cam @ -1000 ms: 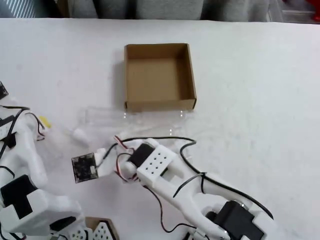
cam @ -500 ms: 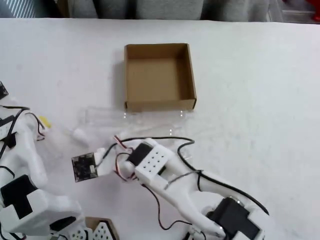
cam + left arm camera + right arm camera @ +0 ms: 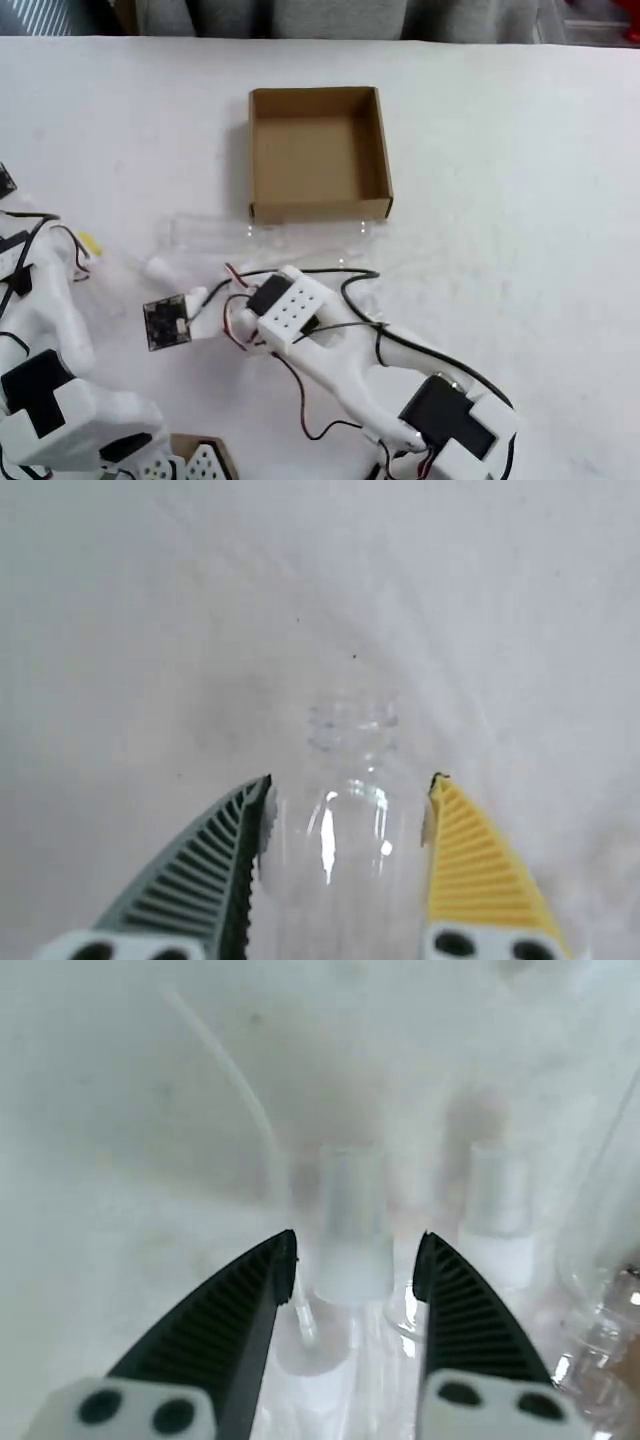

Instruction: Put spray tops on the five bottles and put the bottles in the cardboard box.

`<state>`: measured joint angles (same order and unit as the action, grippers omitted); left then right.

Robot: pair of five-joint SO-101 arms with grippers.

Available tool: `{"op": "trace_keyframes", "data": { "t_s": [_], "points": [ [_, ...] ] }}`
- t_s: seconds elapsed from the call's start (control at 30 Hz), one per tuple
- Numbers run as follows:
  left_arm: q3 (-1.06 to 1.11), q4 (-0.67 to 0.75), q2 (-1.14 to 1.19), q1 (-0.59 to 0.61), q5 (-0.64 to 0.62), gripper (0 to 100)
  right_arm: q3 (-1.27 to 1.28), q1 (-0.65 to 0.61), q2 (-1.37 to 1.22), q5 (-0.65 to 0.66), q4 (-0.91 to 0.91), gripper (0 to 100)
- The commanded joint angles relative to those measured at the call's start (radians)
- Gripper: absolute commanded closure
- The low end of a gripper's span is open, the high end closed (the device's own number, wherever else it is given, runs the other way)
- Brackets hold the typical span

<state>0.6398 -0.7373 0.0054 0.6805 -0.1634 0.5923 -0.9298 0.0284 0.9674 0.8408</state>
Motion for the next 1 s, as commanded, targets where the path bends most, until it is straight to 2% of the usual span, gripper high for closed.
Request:
{"op": "trace_keyframes", "data": {
  "t_s": [0.0, 0.5, 0.97],
  "points": [
    [-0.041, -0.008, -0.01, -0.007, -0.006, 85, -0.043, 0.018, 0.008, 0.009, 0.005, 82.2],
    [-0.041, -0.021, -0.01, -0.007, -0.006, 85, -0.037, 0.016, 0.005, 0.044, 0.01, 82.2],
    [-0.041, -0.021, -0.01, -0.007, -0.006, 85, -0.152, 0.016, -0.145, 0.049, 0.079, 82.2]
  ]
}}
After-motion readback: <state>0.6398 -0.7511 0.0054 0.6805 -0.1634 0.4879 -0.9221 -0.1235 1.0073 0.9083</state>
